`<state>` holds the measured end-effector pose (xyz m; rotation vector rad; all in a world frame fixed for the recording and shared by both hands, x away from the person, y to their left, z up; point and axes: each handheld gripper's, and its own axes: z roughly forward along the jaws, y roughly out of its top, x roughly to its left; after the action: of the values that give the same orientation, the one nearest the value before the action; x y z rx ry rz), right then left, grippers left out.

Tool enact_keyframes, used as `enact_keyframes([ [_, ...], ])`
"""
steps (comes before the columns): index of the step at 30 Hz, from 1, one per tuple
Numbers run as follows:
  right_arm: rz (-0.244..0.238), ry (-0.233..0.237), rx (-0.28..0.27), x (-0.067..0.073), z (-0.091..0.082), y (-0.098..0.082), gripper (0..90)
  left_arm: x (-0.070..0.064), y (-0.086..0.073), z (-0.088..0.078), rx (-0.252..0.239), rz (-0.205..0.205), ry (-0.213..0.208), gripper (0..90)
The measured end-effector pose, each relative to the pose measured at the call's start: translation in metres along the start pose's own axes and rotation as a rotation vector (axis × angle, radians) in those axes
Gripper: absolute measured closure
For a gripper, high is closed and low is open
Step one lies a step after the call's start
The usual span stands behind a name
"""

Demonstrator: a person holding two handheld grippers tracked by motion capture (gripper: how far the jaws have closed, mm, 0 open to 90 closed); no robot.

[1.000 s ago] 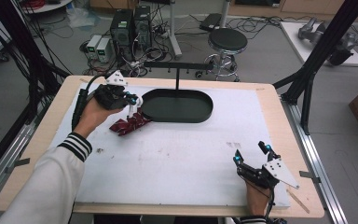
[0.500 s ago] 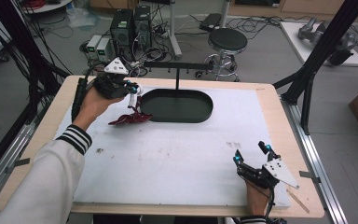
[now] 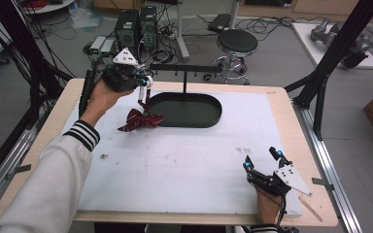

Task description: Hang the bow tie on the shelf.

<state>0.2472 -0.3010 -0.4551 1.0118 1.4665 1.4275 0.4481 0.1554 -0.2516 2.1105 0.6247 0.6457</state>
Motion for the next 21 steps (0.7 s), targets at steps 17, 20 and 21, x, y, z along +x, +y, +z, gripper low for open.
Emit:
enact_keyframes([
  [17,0.012,0.003,0.001,0.000,0.000,0.000,10.2,0.009,0.022,0.018,-0.053,0.008,0.023,86.7],
  [20,0.017,0.002,0.000,0.000,0.000,0.000,10.3,0.010,0.024,0.022,-0.067,0.010,0.036,86.7],
  [21,0.017,0.002,0.000,0.000,0.000,0.000,10.3,0.011,0.025,0.023,-0.080,0.003,0.041,86.7],
])
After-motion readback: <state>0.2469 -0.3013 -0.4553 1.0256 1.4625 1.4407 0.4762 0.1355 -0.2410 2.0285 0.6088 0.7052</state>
